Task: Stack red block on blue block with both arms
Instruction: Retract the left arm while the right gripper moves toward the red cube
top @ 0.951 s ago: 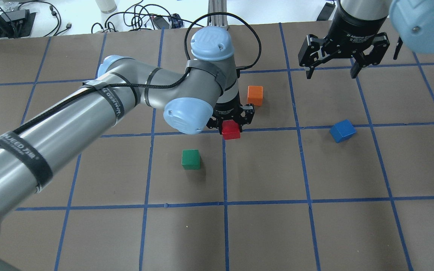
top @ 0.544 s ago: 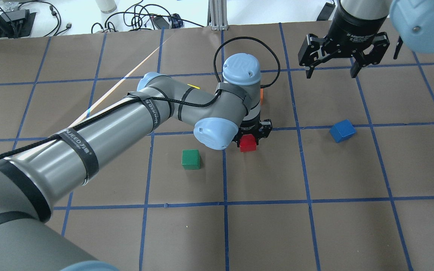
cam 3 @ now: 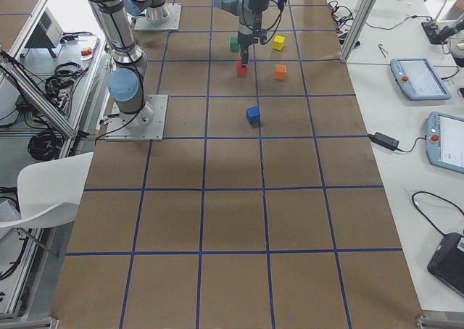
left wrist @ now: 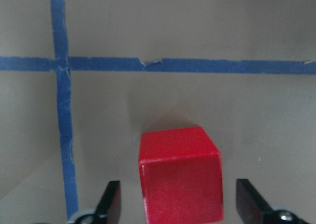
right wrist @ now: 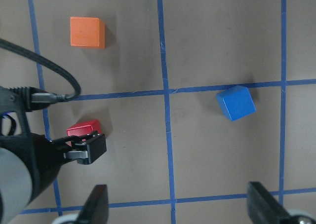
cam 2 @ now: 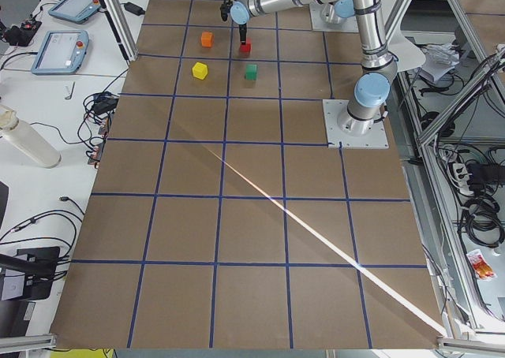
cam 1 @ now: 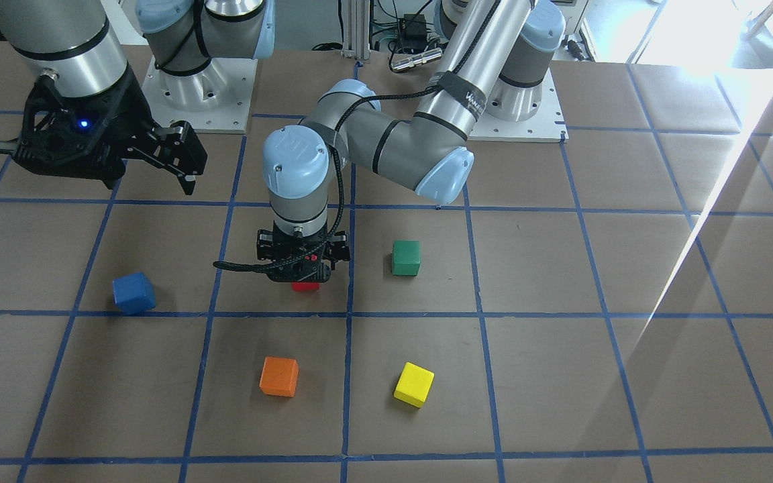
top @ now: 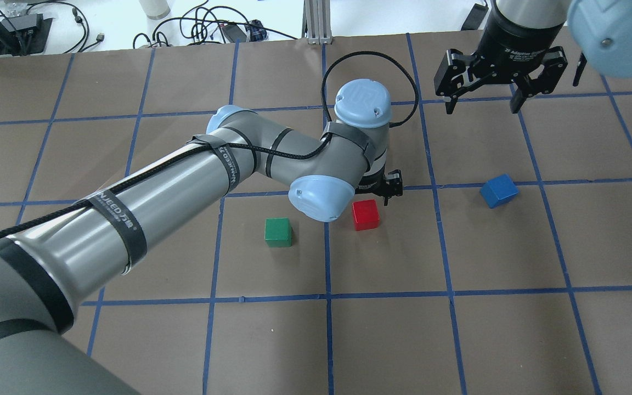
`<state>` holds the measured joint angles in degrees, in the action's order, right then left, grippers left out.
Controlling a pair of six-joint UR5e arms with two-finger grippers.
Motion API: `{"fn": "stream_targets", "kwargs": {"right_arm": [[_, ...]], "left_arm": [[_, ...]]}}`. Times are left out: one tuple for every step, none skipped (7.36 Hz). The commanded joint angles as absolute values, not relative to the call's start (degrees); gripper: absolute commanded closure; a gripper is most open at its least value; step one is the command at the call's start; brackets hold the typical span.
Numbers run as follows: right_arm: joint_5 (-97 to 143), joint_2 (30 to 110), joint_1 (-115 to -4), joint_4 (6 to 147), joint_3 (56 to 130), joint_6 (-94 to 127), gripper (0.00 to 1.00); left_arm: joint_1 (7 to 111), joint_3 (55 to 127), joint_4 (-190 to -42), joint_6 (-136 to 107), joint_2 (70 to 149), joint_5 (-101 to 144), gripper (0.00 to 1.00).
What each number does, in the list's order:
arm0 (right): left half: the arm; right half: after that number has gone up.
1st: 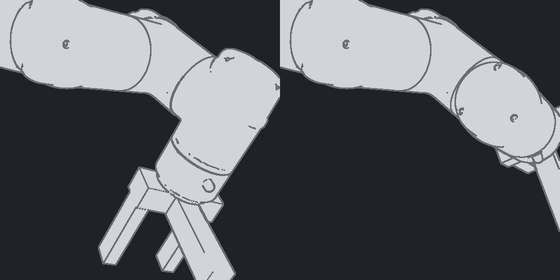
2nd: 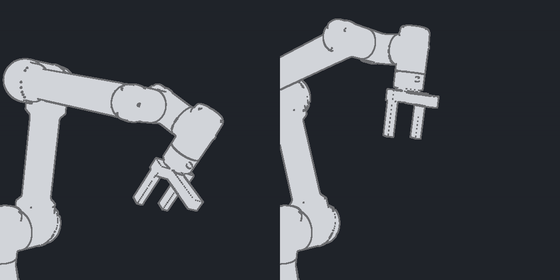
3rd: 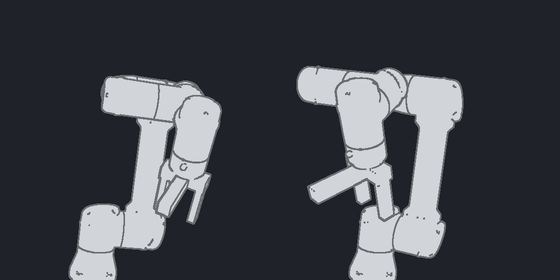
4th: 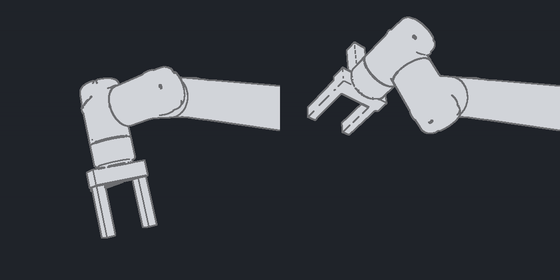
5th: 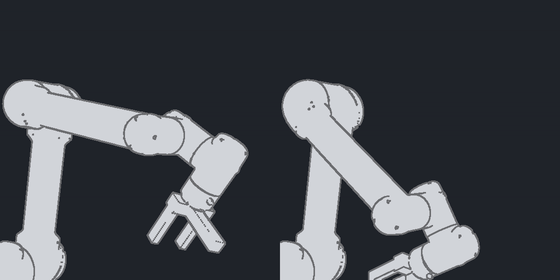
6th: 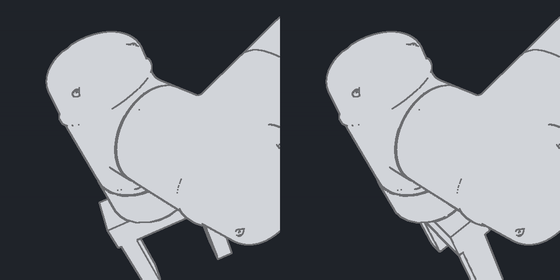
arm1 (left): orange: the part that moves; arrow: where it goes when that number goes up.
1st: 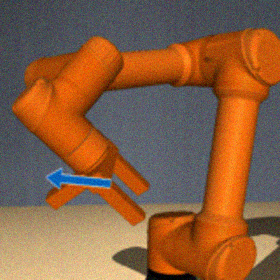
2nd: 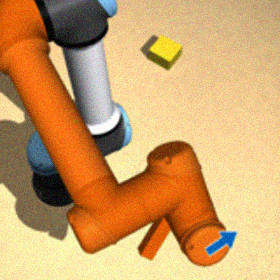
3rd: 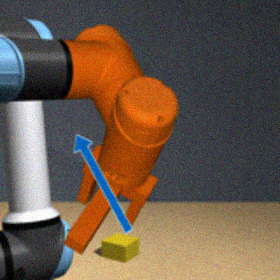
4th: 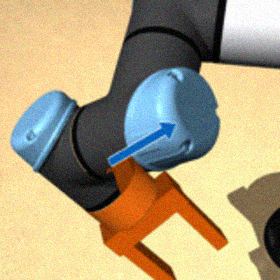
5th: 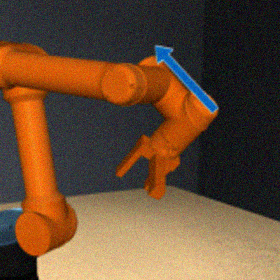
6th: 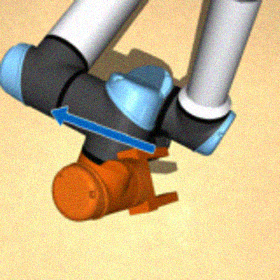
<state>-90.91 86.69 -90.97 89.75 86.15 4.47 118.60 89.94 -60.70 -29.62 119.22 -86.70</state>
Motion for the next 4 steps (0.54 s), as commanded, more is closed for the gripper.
{"fn": "stream_targets", "kwargs": {"right_arm": [[-90.4,86.5,-91.5,89.6,86.8,6.0,0.00],[-90.4,86.4,-91.8,89.6,87.7,6.2,0.00],[-90.4,86.0,-93.9,90.9,90.2,6.3,0.00],[-90.4,84.0,-97.4,97.4,92.6,9.0,0.00]], "left_arm": [[109.7,87.1,-68.4,-21.1,113.8,-87.0,0.00],[103.6,86.1,-72.4,-15.9,111.2,-87.1,0.00],[98.0,85.3,-76.5,-10.0,108.7,-87.2,0.00],[93.9,85.1,-80.6,-4.2,106.4,-88.8,0.00]]}}
